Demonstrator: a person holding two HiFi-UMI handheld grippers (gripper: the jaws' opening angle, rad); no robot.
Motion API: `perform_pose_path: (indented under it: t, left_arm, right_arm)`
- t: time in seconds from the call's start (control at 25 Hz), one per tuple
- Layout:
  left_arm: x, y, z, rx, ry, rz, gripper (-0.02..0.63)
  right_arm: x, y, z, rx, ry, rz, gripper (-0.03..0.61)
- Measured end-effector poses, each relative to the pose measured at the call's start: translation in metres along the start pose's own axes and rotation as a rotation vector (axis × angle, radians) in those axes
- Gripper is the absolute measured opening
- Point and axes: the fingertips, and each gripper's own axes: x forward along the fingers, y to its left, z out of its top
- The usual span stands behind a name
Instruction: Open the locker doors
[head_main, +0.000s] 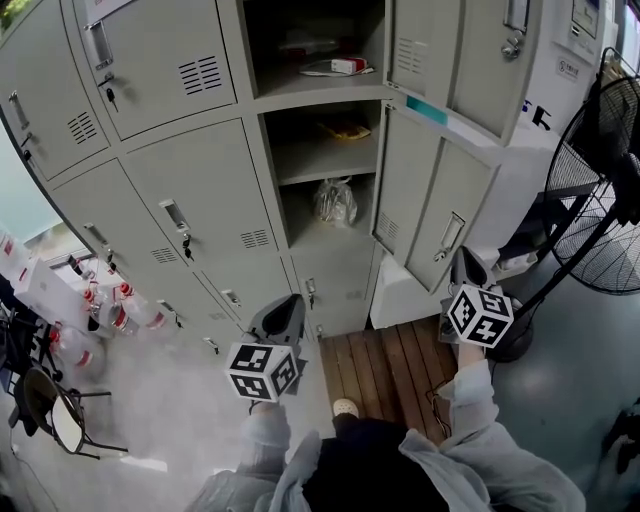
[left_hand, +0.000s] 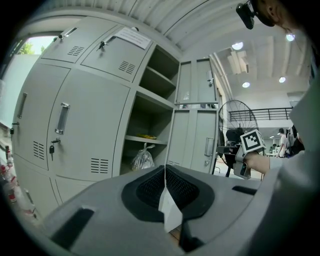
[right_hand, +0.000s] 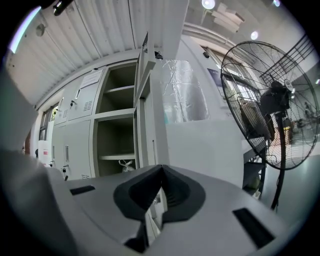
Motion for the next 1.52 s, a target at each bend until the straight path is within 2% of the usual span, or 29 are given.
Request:
perform_pose_path:
  t: [0.16,0.4,0.52,0.72,0.92,1.12,1.28,1.52]
  left_arm:
    - [0.0,0.0,-0.001,-0.002,0.002,0.007,0.011]
    - [0.001,-0.002,0.001,0.003,0.002,0.005,0.012]
    - [0.0,-0.001,0.003,0.007,0.0,0.009,0.011]
    - [-0.001,0.004,0.01,0.022,-0.016,0.023,0.012]
    - [-0.009,0.017,0.015,0.02,-0.036,0.056,0.011]
    - [-0.025,0.043,0.014,-0.004,-0.047,0.128,0.011]
    - [-0.05,0.081,0.019,-0.038,-0.078,0.233,0.011]
    - [-0.093,0.139,0.026,-0.054,-0.12,0.419,0.011]
  right_arm:
    - [0.0,0.001,0.0,-0.006,0.0,0.009,0.002]
    - [-0.007,-0.001,0.0,0.06,-0.003,0.028,0.002]
    - [-0.022,0.002,0.015,0.099,-0.048,0.05,0.002]
    - [-0.043,0.027,0.047,0.079,-0.119,0.134,0.002]
    - [-0.048,0.09,0.061,0.038,-0.138,0.302,0.002]
    - [-0.033,0.166,0.051,-0.014,-0.112,0.479,0.002]
    - [-0.015,0.229,0.032,-0.109,-0.085,0.601,0.002]
    - [0.011,0.314,0.005,-0.127,-0.04,0.79,0.002]
